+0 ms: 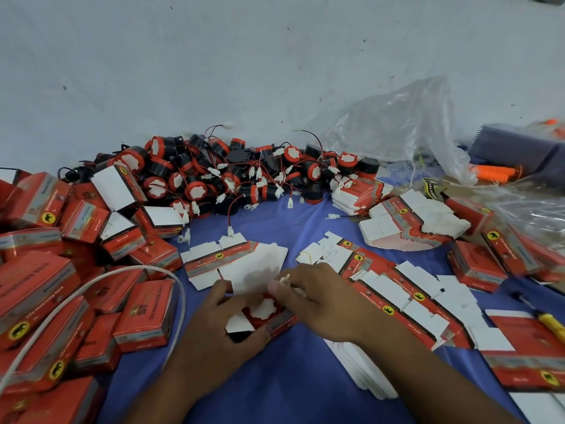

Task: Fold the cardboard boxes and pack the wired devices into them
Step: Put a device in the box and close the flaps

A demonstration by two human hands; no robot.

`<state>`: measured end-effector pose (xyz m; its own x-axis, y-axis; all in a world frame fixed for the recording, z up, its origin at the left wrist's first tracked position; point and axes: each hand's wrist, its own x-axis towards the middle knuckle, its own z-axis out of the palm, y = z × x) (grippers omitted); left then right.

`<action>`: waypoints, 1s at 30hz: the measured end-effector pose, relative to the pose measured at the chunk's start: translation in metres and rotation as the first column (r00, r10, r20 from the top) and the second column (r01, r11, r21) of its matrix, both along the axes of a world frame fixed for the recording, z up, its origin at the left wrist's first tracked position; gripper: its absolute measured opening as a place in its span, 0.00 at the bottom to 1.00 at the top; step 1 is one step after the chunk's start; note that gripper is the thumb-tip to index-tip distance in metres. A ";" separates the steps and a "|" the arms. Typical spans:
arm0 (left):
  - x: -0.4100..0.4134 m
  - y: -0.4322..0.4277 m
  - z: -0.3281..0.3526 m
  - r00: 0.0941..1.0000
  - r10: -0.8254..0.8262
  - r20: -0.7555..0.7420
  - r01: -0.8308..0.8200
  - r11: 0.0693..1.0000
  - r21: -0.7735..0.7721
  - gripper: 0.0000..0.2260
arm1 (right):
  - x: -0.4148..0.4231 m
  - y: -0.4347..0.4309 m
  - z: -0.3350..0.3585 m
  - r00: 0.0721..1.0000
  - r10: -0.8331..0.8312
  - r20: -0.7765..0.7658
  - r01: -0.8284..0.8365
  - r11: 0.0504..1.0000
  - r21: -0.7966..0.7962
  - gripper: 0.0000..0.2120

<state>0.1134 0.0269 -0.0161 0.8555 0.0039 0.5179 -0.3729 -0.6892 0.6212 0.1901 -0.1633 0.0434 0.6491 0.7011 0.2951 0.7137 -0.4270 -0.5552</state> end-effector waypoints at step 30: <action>-0.002 -0.001 -0.004 0.992 0.106 -0.074 -0.120 0.968 -0.221 0.33 | 0.000 0.007 0.009 0.994 -0.091 0.065 0.111 0.886 -0.449 0.18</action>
